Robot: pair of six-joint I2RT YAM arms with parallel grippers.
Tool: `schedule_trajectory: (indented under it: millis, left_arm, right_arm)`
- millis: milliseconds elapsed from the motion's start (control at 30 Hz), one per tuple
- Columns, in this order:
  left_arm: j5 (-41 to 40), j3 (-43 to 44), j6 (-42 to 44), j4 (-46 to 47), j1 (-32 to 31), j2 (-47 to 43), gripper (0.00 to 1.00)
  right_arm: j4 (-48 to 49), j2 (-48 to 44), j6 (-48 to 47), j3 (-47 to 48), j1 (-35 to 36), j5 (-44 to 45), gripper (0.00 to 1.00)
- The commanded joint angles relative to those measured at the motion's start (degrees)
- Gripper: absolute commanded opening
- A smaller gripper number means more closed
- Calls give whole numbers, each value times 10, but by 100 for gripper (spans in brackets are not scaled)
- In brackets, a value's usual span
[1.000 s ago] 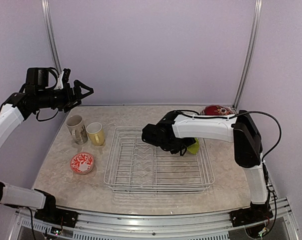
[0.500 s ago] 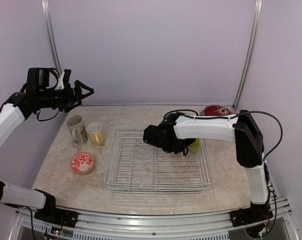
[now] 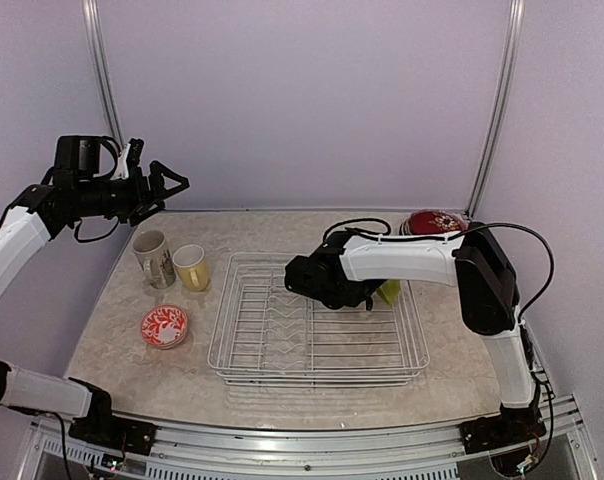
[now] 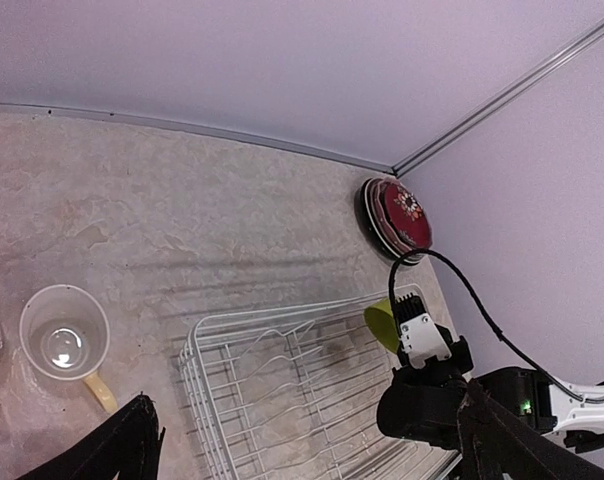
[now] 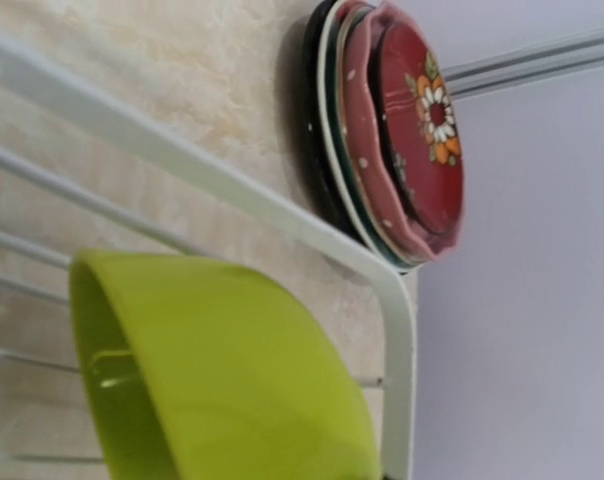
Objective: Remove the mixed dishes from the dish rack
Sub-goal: Grab the bowl from the dish rack.
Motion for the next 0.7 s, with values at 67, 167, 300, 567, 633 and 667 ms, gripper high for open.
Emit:
schedule_trajectory:
  millis: [67, 167, 300, 567, 633, 667]
  left_arm:
    - [14, -2, -4, 2, 10, 4, 99]
    - [15, -3, -6, 2, 11, 4, 99]
    - [18, -3, -7, 3, 12, 6, 99]
    - [21, -4, -9, 4, 12, 9, 99]
    - [22, -4, -10, 4, 12, 10, 99]
    - [23, -4, -10, 4, 12, 10, 99]
  right_arm:
    - [-40, 34, 19, 15, -5, 35, 26]
    - [-40, 37, 22, 11, -6, 44, 24]
    - [-41, 38, 19, 11, -6, 52, 16]
    - [-40, 19, 18, 8, -1, 51, 1]
    - [-38, 10, 18, 9, 2, 47, 0]
    - [-34, 5, 16, 8, 3, 44, 0]
